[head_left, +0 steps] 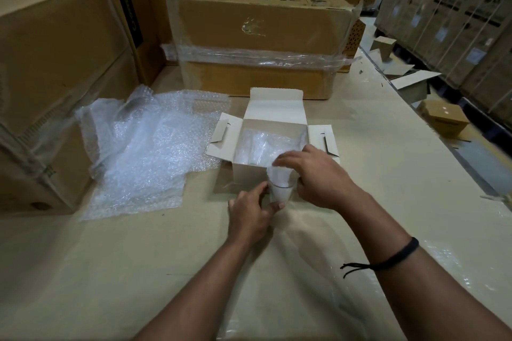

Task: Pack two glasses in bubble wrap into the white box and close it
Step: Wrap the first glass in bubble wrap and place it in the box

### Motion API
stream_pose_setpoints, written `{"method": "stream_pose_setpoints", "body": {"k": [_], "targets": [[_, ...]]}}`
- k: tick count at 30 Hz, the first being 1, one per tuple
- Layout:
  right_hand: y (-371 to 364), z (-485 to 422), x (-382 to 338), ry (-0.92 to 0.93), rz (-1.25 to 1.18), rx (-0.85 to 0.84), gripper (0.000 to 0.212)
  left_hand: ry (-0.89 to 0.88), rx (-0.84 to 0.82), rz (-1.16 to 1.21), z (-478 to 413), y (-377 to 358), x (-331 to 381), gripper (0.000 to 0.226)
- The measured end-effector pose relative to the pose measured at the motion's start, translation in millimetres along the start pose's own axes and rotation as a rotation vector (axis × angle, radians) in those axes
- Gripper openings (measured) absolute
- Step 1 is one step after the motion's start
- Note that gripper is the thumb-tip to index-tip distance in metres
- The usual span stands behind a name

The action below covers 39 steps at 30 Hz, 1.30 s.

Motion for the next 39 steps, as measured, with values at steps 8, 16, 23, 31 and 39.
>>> {"method": "stream_pose_setpoints", "body": {"k": [8, 16, 23, 31, 39], "targets": [[-44.9, 3.9, 13.6, -0.188, 0.028, -0.441, 0.061, 0.007, -0.018, 0.012, 1.0, -2.1, -0.7, 0.066], [-4.8, 0.6, 20.4, -0.212, 0.069, -0.202, 0.060, 0.010, -0.013, -0.006, 0.0, -2.0, -1.0, 0.052], [-52.0, -5.8, 8.4, -0.155, 0.120, -0.488, 0.065, 0.018, -0.020, 0.014, 1.7, 0.4, 0.7, 0.050], [-18.1, 14.0, 7.9, -0.174, -0.123, 0.023, 0.057, 0.073, -0.007, 0.117, 4.7, 1.9, -0.7, 0.045], [-86.1, 61.7, 23.7, -0.478, -0.343, 0.235, 0.040, 0.239, 0.181, 0.007, 14.2, 49.5, -27.1, 0.047]]}}
Point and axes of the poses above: each hand's wrist, its own z-axis away from the middle knuckle, its own y-axis out of the back of the hand, x = y × z, the point moved 9 cm from there along -z, towards the middle knuckle, and after that the axes turned 3 degrees about y, right-handed, at the moved point
